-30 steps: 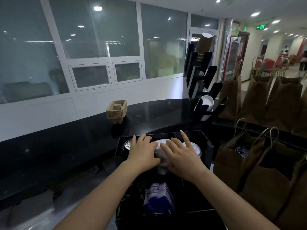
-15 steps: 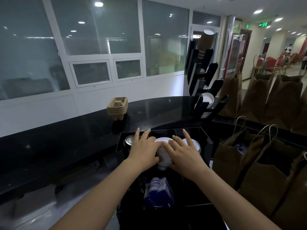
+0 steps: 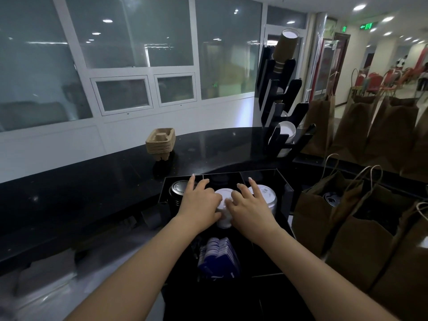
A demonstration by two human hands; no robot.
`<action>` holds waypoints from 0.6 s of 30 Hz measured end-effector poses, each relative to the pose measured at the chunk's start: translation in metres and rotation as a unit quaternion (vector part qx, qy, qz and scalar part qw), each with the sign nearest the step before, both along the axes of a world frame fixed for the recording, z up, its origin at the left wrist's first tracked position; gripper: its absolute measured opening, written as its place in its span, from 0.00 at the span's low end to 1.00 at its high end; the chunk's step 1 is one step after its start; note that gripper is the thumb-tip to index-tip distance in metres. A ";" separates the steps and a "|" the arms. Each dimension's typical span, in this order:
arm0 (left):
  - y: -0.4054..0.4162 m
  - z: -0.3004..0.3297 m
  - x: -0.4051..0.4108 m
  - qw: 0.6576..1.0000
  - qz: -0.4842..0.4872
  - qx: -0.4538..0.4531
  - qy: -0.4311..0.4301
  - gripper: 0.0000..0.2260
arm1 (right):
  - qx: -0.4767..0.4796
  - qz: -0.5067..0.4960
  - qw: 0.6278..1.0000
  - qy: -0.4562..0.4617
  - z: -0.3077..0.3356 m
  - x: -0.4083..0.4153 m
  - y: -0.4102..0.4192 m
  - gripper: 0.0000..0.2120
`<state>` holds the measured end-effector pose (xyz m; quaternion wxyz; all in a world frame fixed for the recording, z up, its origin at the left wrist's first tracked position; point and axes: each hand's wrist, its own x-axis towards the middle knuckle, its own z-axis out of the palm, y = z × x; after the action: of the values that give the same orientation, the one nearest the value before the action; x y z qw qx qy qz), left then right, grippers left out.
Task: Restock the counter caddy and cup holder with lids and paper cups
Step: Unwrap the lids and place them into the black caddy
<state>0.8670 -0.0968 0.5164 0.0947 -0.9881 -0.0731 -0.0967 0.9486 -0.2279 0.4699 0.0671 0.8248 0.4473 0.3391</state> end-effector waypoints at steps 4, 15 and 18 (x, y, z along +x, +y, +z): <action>-0.001 0.001 0.000 1.000 0.002 -0.006 0.003 0.14 | -0.001 -0.021 1.000 -0.006 0.004 -0.004 0.000 0.15; -0.005 0.002 0.003 0.999 0.023 -0.024 0.007 0.15 | -0.008 -0.028 0.999 0.017 0.008 -0.006 0.006 0.15; -0.002 -0.002 0.001 0.998 0.008 -0.055 -0.018 0.14 | 0.010 0.006 0.999 0.032 0.004 -0.003 0.001 0.21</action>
<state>0.8681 -0.0992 0.5143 0.0395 -0.9893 -0.0881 -0.1098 0.9454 -0.2271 0.4741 0.0429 0.8333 0.4507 0.3172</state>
